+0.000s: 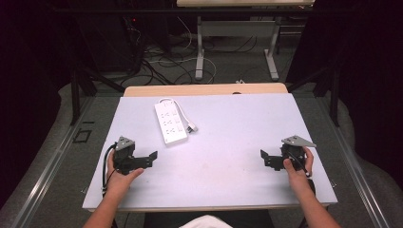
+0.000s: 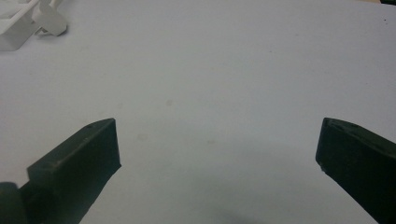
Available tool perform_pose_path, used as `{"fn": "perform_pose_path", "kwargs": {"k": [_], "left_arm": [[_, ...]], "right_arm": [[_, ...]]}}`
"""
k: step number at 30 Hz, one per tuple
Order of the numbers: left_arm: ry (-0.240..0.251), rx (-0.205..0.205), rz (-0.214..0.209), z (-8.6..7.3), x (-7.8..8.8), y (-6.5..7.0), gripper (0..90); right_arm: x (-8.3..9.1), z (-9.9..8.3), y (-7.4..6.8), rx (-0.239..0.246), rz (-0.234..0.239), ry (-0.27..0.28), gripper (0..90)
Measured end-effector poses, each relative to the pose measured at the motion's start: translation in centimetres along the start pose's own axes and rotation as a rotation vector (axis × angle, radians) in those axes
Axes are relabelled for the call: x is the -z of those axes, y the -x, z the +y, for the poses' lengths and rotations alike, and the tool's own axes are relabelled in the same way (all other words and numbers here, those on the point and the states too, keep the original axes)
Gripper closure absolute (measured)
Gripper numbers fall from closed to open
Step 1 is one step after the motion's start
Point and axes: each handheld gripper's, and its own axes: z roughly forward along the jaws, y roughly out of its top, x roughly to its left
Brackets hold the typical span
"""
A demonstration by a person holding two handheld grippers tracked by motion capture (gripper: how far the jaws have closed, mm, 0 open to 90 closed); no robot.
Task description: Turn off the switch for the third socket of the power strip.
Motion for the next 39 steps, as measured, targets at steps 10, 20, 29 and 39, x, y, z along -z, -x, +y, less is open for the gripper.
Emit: {"fn": "perform_pose_path", "kwargs": {"k": [10,20,29,39], "left_arm": [[-0.002,-0.018,-0.012,0.0,0.0,0.8,0.3],[0.001,-0.025,-0.017,0.1,0.1,1.3,0.3],[-0.001,-0.057,-0.035,0.1,-0.1,2.1,0.3],[-0.013,-0.079,-0.053,0.1,-0.1,2.9,0.4]], "right_arm": [[0.0,0.0,-0.2,0.002,0.003,0.001,0.0],[-0.2,-0.1,-0.5,0.01,0.016,-0.004,0.0],[-0.2,-0.1,-0.6,0.011,0.024,-0.008,0.0],[-0.4,-0.2,-0.6,0.016,0.031,-0.01,0.0]]}}
